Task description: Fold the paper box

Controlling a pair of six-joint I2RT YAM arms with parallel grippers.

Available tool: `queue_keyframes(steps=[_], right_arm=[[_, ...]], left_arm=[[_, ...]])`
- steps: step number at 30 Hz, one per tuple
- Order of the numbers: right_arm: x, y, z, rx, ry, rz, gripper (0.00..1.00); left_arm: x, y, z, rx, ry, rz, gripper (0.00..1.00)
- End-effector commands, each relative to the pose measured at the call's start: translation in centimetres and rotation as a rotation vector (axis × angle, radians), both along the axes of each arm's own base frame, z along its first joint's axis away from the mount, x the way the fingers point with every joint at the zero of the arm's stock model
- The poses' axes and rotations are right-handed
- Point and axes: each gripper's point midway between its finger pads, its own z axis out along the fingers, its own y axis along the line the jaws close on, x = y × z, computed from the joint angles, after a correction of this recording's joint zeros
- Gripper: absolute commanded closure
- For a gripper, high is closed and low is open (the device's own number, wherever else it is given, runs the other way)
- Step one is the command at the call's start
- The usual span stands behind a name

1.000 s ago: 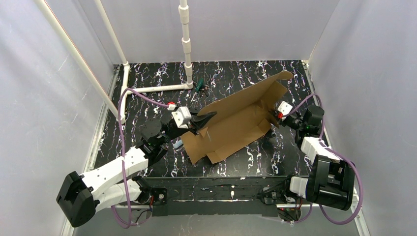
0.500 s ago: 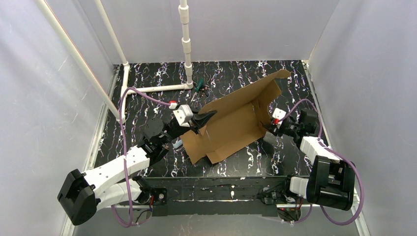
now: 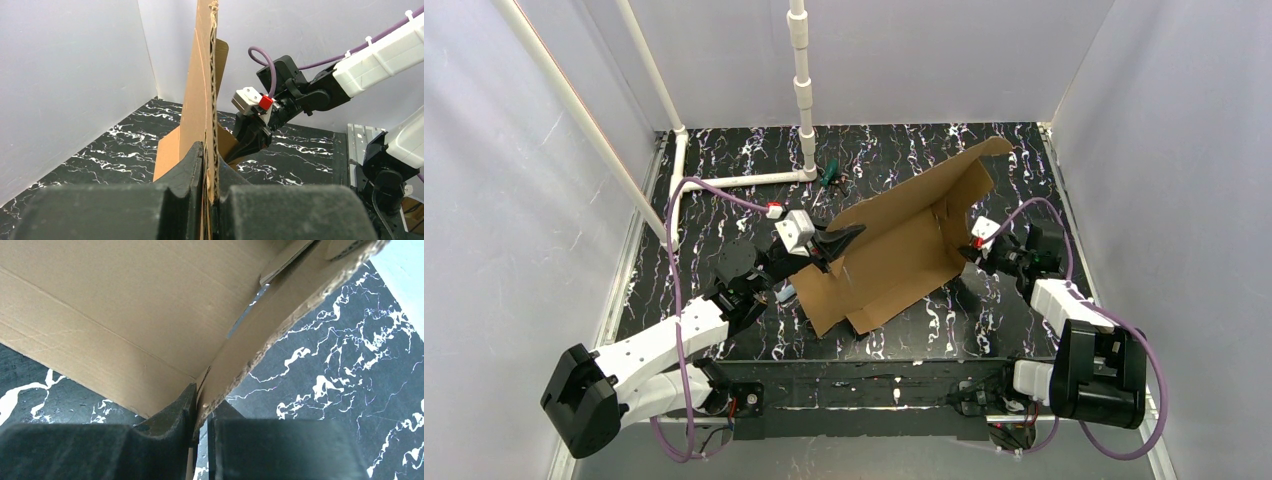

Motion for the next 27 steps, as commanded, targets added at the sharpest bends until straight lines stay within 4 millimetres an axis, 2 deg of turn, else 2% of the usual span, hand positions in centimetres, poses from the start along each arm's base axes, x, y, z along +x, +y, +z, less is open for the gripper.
queue_keyframes(steps=[1,11,12,16,20,27], right_arm=[[-1.0,0.8,-1.0,-0.056,0.014,0.035,0.81],[-0.5,1.1,-1.9,-0.147,0.016,0.013,0.79],[-0.6,1.7,-2.0,-0.160,0.017,0.026,0.79],[0.4,1.7,-2.2,-0.218,0.014,-0.038,0.77],[2.2,0.3,-1.0,-0.237,0.008,-0.180,0.70],[3.1,-0.8,1.2,-0.232,0.020,-0.277,0.63]], left_arm=[[-0.5,-0.4,1.3,-0.045,0.011,-0.024,1.00],[0.0,-0.8,1.5,-0.054,0.033,-0.010,1.00],[0.0,-0.8,1.5,-0.056,0.032,-0.010,1.00],[0.1,-0.6,1.5,-0.059,0.032,0.001,1.00],[-0.1,-0.4,1.7,-0.064,0.025,0.005,1.00],[0.1,-0.6,1.3,-0.046,0.016,0.007,1.00]])
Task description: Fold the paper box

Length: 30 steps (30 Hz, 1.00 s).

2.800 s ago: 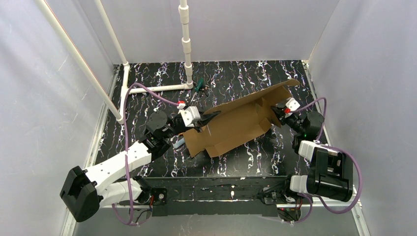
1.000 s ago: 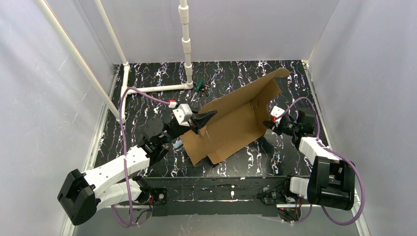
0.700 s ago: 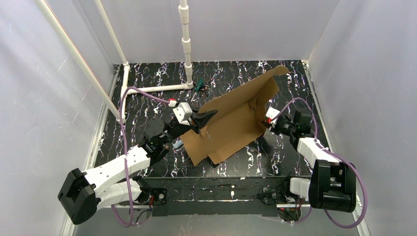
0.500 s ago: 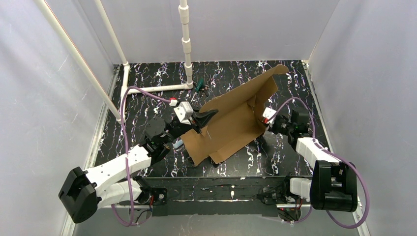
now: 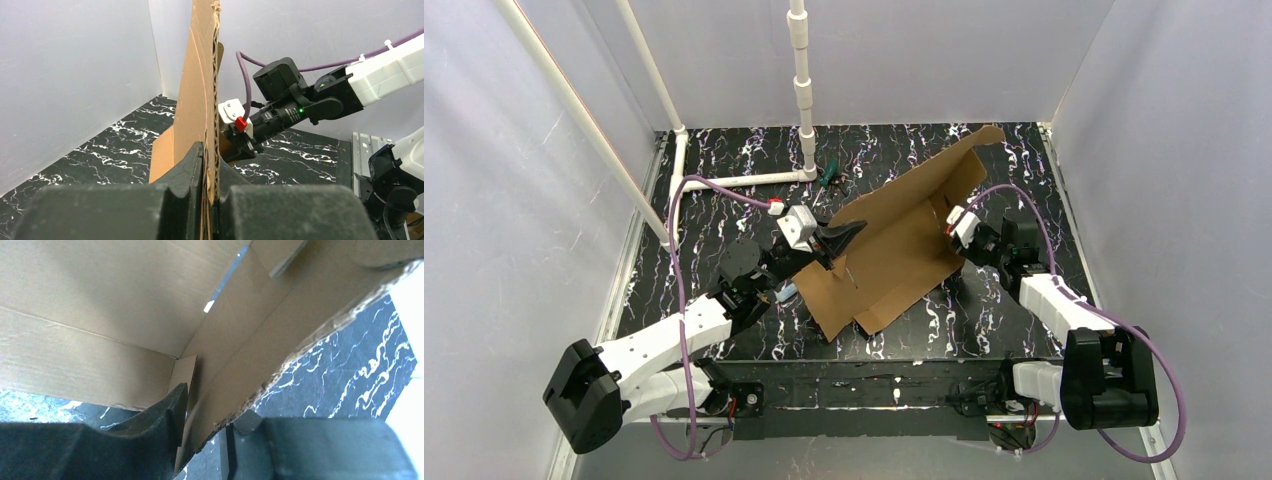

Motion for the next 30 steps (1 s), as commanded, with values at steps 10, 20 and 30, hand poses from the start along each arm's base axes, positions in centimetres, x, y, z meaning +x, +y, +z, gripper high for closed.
queue_keyframes(steps=[10,20,30], right_arm=[[0.2,-0.1,3.4,0.053,0.083,-0.081,0.54],[-0.7,-0.1,3.5,0.065,0.122,-0.090,0.86],[5.7,-0.4,8.1,0.269,-0.053,-0.259,0.99]], left_arm=[[0.0,-0.7,0.5,0.050,-0.059,-0.006,1.00],[0.2,-0.7,2.0,0.098,-0.160,0.009,1.00],[3.5,-1.2,7.5,0.075,-0.273,0.073,1.00]])
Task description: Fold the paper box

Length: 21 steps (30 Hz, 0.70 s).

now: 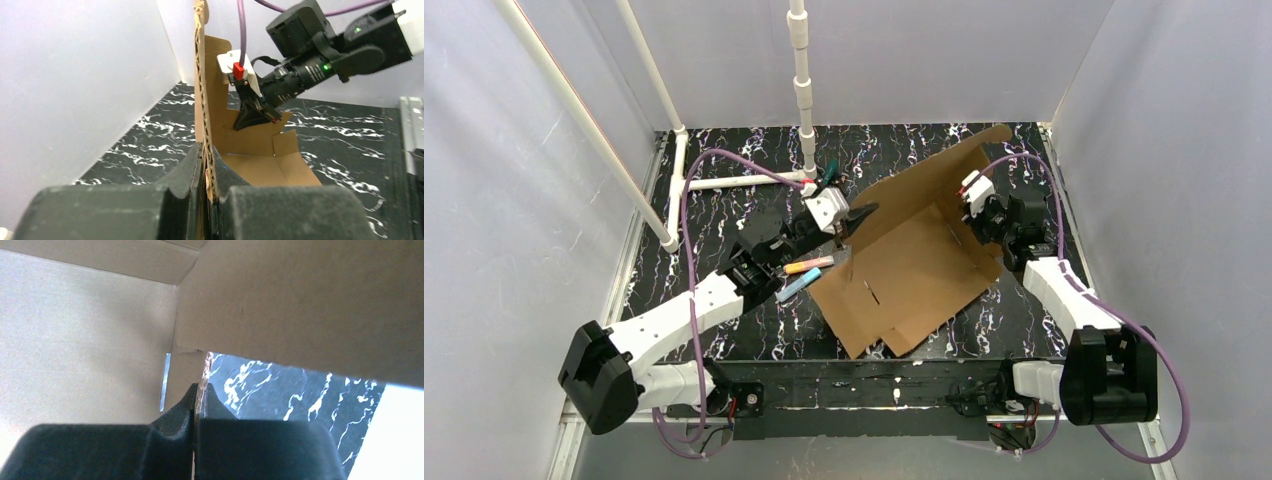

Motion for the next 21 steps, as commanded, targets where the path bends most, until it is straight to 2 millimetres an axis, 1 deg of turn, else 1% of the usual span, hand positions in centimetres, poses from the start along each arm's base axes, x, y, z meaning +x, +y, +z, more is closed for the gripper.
queue_keyframes(steps=[1,3,4,5,6,8,11,12,16,18,21], right_arm=[[4.8,0.4,4.4,0.160,-0.176,-0.096,0.99],[6.3,0.1,5.6,0.249,-0.241,-0.158,0.99],[7.1,0.0,6.3,0.294,-0.284,-0.187,0.99],[7.7,-0.3,7.2,0.335,-0.351,-0.209,0.99],[8.4,-0.5,8.8,0.381,-0.452,-0.223,0.99],[9.3,-1.1,10.1,0.424,-0.570,-0.259,0.99],[11.1,-1.7,10.5,0.458,-0.643,-0.308,0.99],[11.7,-1.9,10.3,0.464,-0.652,-0.320,0.99],[12.8,-1.6,10.1,0.535,-0.698,-0.318,0.99],[12.9,-1.2,9.5,0.556,-0.703,-0.305,0.99],[12.5,-0.8,8.0,0.558,-0.683,-0.290,0.99]], left_arm=[[1.1,0.6,8.4,-0.119,-0.204,0.014,1.00],[1.9,0.5,9.1,-0.119,-0.225,0.009,1.00],[2.3,0.2,9.1,-0.113,-0.229,0.001,1.00],[2.6,0.0,9.3,-0.109,-0.238,-0.009,1.00],[2.8,-0.2,9.5,-0.102,-0.251,-0.018,1.00],[3.5,-0.5,9.8,-0.090,-0.273,-0.035,1.00],[4.7,-0.9,10.4,-0.085,-0.293,-0.056,1.00],[5.0,-1.1,10.6,-0.082,-0.303,-0.067,1.00],[5.9,-2.2,11.1,-0.063,-0.341,-0.132,1.00],[6.0,-2.6,10.9,-0.055,-0.335,-0.177,1.00],[5.4,-2.9,9.2,-0.030,-0.311,-0.230,1.00]])
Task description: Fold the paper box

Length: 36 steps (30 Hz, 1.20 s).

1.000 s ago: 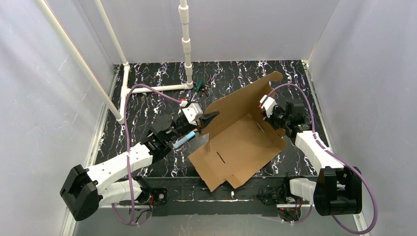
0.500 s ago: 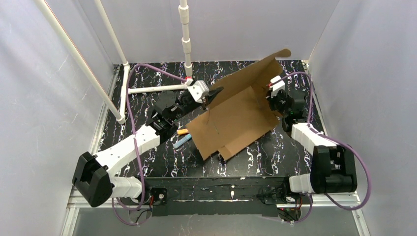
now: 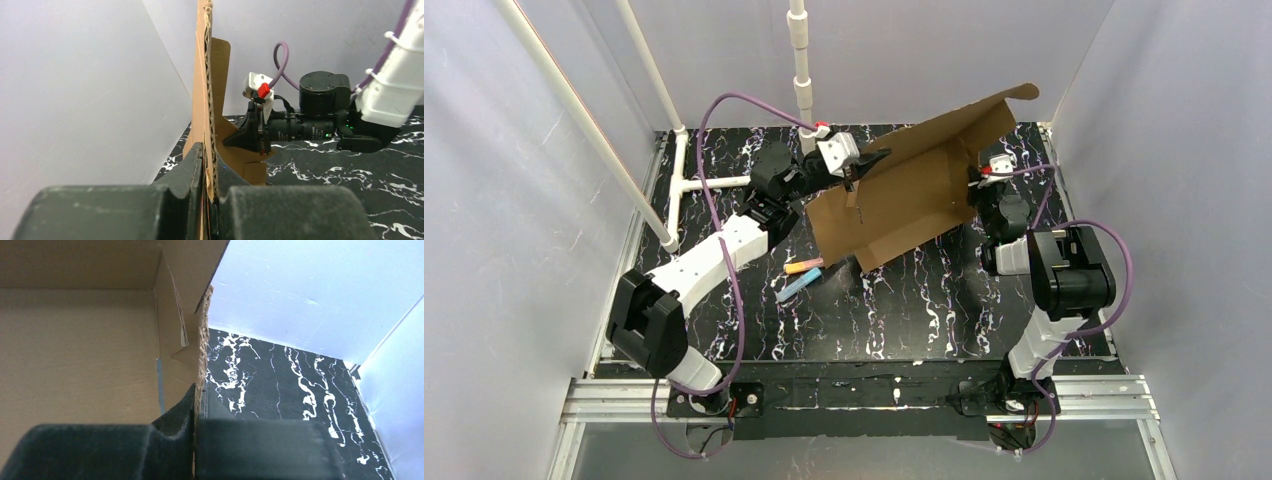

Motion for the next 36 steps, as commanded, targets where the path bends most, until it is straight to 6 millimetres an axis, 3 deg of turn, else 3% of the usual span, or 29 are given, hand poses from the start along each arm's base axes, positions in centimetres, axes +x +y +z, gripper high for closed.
queue_keyframes(steps=[1,7,11,17,23,36], right_arm=[[-0.7,0.9,3.8,0.060,-0.182,0.030,0.99],[-2.5,2.1,1.3,0.016,-0.125,0.123,0.99],[-3.2,2.1,-0.2,-0.014,-0.083,0.165,0.93],[-4.0,1.2,-1.6,-0.033,-0.018,0.213,0.81],[-6.3,2.6,-2.6,-0.087,0.029,0.327,0.66],[-9.5,0.3,-1.7,-0.098,0.141,0.424,0.47]], left_arm=[[-3.6,-0.1,2.7,-0.024,-0.115,-0.153,1.00],[-6.5,0.4,-1.0,0.027,-0.033,-0.250,1.00],[-8.1,0.8,-2.4,0.044,0.008,-0.300,1.00],[-9.8,1.4,-3.0,0.052,0.031,-0.342,1.00],[-10.8,1.8,-3.7,0.060,0.040,-0.362,1.00],[-12.1,2.2,-3.8,0.063,0.048,-0.392,1.00]])
